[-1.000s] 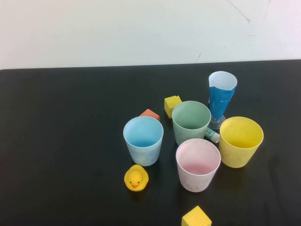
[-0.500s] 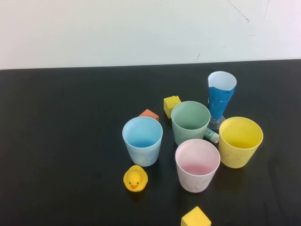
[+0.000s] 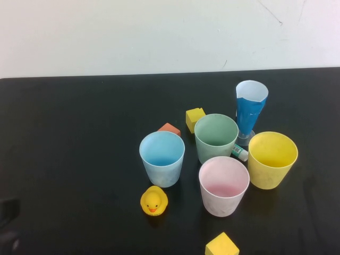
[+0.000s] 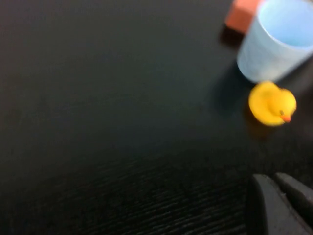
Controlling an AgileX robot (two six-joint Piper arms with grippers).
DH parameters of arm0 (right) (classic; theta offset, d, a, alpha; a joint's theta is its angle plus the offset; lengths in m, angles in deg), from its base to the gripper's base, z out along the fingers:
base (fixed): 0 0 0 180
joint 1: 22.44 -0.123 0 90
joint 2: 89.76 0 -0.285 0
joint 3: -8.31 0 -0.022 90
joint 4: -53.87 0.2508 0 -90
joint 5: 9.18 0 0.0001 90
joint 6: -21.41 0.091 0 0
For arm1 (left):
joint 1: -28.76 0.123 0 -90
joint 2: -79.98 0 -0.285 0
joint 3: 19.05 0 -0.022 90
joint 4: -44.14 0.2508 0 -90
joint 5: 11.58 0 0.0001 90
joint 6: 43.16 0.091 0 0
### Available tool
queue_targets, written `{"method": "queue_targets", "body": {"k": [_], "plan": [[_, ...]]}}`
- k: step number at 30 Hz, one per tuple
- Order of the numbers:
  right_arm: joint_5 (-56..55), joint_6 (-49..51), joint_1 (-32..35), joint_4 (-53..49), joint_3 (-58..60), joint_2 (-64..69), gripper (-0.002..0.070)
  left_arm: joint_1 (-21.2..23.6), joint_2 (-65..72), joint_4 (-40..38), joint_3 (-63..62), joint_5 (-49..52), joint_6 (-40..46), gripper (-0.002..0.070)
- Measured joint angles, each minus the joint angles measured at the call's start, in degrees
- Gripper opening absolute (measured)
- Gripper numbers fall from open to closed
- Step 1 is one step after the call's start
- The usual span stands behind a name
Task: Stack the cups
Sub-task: Pick up the blue cup
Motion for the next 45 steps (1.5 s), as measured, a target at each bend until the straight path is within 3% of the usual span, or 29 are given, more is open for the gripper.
{"method": "queue_targets", "body": {"k": [11, 14, 19, 21, 24, 29, 34, 40, 45], "plan": [[1.99, -0.36, 0.00, 1.14, 0.00, 0.00, -0.0002, -15.81, 31.50, 7.95, -25.24, 10.25, 3.68, 0.0020], [2.25, -0.47, 0.00, 1.30, 0.00, 0.00, -0.0002, -18.20, 39.90, 9.88, -32.36, 12.55, 1.67, 0.0114], [2.36, -0.83, 0.00, 1.39, 0.00, 0.00, -0.0002, -18.58, 53.79, 9.46, -42.94, 15.09, -0.75, 0.0376], [2.36, -1.06, 0.00, 1.39, 0.00, 0.00, -0.0002, -18.67, 58.77, 8.38, -46.37, 15.55, -1.34, 0.0447], [2.36, -1.44, 0.00, 1.51, 0.00, 0.00, -0.0003, -18.67, 64.22, 7.37, -50.92, 16.16, -1.61, 0.0491], [2.36, -1.78, 0.00, 1.63, 0.00, 0.00, -0.0002, -18.67, 69.70, 7.23, -53.37, 16.14, -2.07, 0.0503], [2.36, -2.15, 0.00, 1.77, 0.00, 0.00, -0.0002, -18.67, 73.39, 7.85, -53.49, 15.10, -2.32, 0.0459], [2.36, -2.66, 0.00, 1.87, 0.00, 0.00, -0.0002, -18.67, 75.39, 8.45, -53.49, 14.65, -1.16, 0.0090], [2.25, -2.85, 0.00, 1.86, 0.00, 0.00, -0.0003, -18.67, 74.52, 10.50, -53.49, 14.76, -1.22, 0.0014]]}}
